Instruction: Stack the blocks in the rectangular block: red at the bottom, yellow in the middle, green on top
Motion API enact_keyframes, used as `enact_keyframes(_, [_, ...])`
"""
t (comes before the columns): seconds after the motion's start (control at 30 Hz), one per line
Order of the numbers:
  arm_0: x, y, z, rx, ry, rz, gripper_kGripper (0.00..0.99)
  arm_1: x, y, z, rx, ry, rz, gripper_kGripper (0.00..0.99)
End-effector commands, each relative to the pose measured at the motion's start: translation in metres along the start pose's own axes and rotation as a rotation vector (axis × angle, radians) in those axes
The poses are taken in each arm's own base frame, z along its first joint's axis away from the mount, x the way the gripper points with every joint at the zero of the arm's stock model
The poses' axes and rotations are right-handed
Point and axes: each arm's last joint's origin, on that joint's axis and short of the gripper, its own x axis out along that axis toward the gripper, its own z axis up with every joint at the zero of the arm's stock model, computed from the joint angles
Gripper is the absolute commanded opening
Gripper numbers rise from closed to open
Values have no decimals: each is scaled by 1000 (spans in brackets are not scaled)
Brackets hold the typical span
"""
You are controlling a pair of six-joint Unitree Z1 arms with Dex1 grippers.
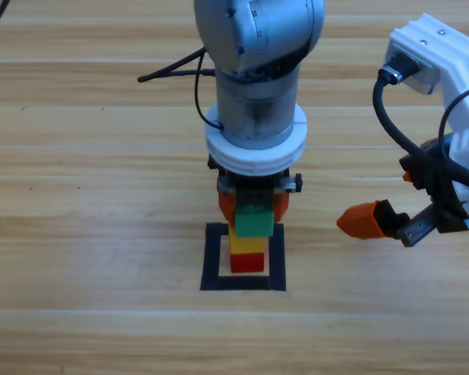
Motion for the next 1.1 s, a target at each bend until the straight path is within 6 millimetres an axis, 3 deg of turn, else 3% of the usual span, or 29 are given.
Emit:
enact_keyframes(0.03, [21,0,7,-3,18,53,20,15,-3,0,5,49,-19,986])
enact_keyframes(0.63, [8,7,10,-11,5,36,18,16,-3,1,6,52,-19,986])
enact_keyframes(1.1, [9,9,13,-14,8,40,18,17,-3,0,4,56,-16,986])
